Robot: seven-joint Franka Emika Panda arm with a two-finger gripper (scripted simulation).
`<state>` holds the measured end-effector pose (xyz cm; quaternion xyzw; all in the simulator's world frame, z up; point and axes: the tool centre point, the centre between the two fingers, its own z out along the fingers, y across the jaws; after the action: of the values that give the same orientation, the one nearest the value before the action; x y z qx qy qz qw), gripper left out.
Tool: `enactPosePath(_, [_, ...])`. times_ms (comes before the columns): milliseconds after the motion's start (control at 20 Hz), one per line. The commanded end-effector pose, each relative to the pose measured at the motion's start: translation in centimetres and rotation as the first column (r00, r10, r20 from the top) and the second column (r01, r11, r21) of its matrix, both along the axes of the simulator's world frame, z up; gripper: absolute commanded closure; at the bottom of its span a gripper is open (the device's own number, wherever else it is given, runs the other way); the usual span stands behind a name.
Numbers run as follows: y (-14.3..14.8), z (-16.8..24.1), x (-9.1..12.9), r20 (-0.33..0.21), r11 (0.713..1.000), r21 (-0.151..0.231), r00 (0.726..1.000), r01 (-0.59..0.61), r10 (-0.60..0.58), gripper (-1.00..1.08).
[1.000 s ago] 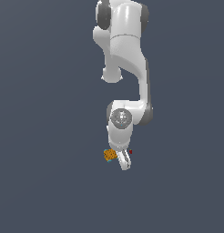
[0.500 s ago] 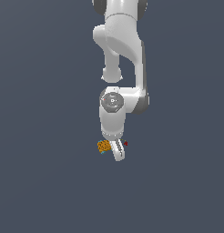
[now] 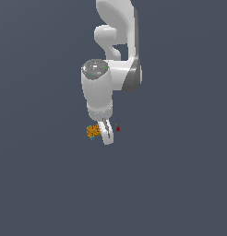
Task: Pick up the object and move it to a goal position.
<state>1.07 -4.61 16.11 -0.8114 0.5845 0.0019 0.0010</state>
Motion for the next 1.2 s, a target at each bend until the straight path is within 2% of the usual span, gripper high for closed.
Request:
enactPosePath(0, [-1.4, 2.4, -1.1, 0.001, 1.000, 0.001, 1.000, 0.000, 0.000, 1.08])
enactPosePath(750, [-9.9, 17.8, -7.5, 0.001, 1.000, 0.000, 1.000, 0.002, -0.002, 1.08])
enactPosePath(1150, [-13.6, 24.5, -10.1, 0.001, 1.000, -0.002, 1.000, 0.002, -0.002, 1.08])
